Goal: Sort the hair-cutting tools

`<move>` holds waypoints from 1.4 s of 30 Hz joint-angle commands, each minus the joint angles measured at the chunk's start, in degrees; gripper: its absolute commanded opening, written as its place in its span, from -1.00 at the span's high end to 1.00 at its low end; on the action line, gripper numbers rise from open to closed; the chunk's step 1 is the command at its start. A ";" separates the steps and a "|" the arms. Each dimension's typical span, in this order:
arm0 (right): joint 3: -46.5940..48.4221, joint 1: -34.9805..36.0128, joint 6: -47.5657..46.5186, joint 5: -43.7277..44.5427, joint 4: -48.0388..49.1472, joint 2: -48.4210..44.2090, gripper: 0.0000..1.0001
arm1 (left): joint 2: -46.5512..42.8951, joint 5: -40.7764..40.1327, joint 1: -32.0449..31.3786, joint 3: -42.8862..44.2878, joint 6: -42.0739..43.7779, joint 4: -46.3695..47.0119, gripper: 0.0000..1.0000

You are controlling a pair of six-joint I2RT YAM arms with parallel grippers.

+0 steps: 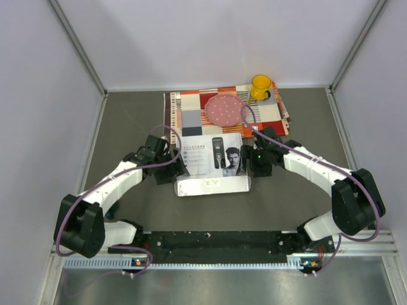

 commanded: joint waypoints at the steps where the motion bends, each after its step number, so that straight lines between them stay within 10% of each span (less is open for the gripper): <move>1: 0.38 0.34 2.15 -5.37 -2.22 -2.01 -0.51 | -2.63 -1.45 -0.61 -0.94 -2.08 -1.84 -0.63; 42: 5.21 0.34 2.33 -10.31 -9.07 -0.25 -0.14 | -3.34 6.64 -1.58 0.55 -1.91 -3.94 -0.04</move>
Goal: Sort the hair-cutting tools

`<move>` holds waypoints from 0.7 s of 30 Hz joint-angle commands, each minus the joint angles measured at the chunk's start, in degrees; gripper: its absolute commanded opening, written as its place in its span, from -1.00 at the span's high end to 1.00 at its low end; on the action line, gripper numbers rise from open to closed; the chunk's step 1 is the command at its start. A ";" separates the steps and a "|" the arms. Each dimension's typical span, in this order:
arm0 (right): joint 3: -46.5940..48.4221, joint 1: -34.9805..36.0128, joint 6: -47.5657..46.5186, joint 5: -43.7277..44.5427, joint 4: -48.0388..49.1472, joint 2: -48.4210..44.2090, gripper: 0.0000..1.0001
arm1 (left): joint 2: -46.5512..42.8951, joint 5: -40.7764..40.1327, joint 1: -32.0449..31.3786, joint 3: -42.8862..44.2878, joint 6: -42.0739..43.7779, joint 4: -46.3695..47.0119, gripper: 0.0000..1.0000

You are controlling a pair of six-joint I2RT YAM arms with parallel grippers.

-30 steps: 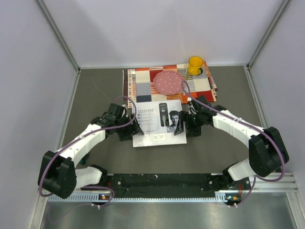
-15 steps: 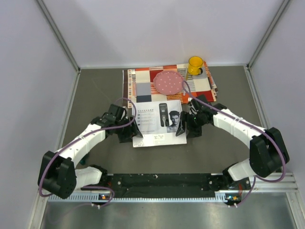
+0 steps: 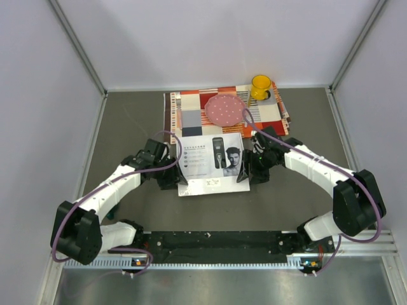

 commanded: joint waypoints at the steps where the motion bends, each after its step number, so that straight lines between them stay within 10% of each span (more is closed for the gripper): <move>1: 3.37 0.34 -0.43 -0.62 0.08 0.16 -0.14 | 0.00 0.92 -0.26 2.10 -0.29 1.26 -0.04; 21: 3.82 0.34 -1.04 1.04 -0.27 2.09 -0.10 | 2.02 -1.81 -0.26 3.95 -0.47 -0.94 -0.04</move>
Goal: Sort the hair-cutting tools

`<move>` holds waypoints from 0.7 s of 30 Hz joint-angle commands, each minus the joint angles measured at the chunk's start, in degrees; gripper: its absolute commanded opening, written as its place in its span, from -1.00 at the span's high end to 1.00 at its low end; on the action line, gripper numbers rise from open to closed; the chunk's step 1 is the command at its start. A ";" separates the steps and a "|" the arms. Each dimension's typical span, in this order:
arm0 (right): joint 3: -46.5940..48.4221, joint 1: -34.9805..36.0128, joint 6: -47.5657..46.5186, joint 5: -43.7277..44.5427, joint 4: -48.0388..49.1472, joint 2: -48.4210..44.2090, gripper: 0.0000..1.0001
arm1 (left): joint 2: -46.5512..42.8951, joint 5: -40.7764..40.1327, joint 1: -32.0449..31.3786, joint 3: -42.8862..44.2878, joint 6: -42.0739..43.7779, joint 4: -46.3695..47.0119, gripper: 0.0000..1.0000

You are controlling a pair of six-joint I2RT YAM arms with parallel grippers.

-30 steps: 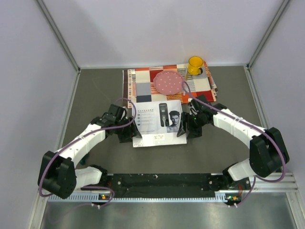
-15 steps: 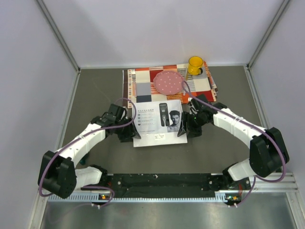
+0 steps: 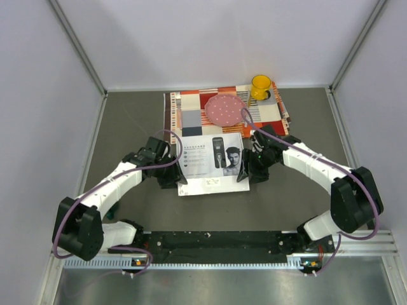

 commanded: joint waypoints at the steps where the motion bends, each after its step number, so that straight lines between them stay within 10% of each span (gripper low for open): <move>1: 1.91 0.34 -0.63 0.98 1.31 0.72 -0.10 | 0.23 -0.70 -0.22 1.92 -0.16 0.85 -0.04; 21: 1.39 0.25 -1.15 3.96 3.24 2.91 0.28 | 2.78 -0.70 -0.22 1.39 0.37 3.22 0.04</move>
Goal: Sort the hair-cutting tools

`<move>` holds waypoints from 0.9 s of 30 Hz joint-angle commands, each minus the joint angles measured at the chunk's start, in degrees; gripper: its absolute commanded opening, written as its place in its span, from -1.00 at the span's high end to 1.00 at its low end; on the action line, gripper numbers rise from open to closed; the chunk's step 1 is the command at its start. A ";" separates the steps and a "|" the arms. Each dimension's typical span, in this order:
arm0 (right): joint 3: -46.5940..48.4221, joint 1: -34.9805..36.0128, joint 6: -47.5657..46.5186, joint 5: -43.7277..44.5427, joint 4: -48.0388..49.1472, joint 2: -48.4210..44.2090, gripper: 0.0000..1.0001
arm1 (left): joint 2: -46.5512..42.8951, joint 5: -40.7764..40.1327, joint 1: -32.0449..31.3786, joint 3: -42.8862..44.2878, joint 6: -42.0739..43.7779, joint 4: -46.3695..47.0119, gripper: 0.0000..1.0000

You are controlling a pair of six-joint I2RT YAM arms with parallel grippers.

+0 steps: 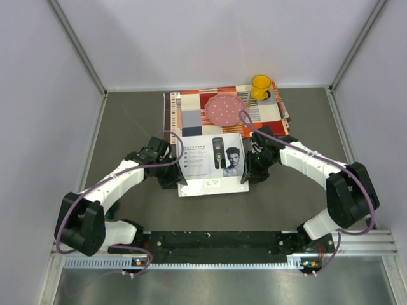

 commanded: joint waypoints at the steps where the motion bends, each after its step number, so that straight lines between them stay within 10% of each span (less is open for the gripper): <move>1: 0.69 0.34 -0.72 2.11 3.87 0.32 0.31 | 0.90 -0.83 -0.22 1.30 0.28 3.13 0.04; 10: -2.22 0.34 -2.39 7.47 7.13 -2.49 0.39 | 0.73 -4.17 -0.22 -0.54 1.07 4.28 -0.01; 19: 2.52 0.34 -3.00 12.31 7.83 -12.51 -0.06 | -2.70 -11.28 -0.22 9.73 4.23 -2.75 -0.08; 27: 3.23 3.85 -3.54 11.78 11.96 -6.03 0.34 | 1.51 -0.84 -0.66 8.60 3.27 9.63 0.06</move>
